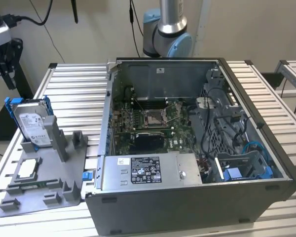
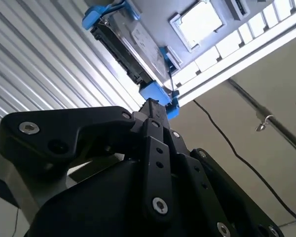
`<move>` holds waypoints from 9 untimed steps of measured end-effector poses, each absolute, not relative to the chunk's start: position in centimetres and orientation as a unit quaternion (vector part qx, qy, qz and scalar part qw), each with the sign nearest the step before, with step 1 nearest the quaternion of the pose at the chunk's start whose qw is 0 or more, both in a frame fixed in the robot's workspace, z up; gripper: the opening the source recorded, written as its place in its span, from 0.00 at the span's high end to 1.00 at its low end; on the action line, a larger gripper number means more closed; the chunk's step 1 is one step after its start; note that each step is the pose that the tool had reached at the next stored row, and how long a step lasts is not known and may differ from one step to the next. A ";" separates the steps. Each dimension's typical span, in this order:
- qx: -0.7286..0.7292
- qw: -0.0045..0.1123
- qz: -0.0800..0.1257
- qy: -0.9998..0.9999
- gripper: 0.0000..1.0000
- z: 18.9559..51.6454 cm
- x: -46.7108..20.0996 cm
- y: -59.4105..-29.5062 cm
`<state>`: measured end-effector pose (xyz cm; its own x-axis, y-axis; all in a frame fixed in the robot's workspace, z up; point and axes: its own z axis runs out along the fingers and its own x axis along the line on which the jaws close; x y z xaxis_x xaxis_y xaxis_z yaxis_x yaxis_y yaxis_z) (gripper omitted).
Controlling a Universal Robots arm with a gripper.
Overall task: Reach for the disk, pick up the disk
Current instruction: 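Pick up the disk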
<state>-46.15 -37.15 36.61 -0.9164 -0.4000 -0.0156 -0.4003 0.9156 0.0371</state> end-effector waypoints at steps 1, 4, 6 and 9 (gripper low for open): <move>-0.214 0.004 0.020 0.977 1.00 36.6 -46.1 -37.2; -0.240 0.004 0.020 0.971 1.00 36.6 -46.1 -37.2; -0.258 0.005 0.020 0.966 1.00 36.6 -46.1 -37.2; -0.284 0.005 0.019 0.959 1.00 36.6 -46.1 -37.2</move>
<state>-46.15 -37.15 36.61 -0.8383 -0.5448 -0.0206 -0.5452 0.8376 0.0344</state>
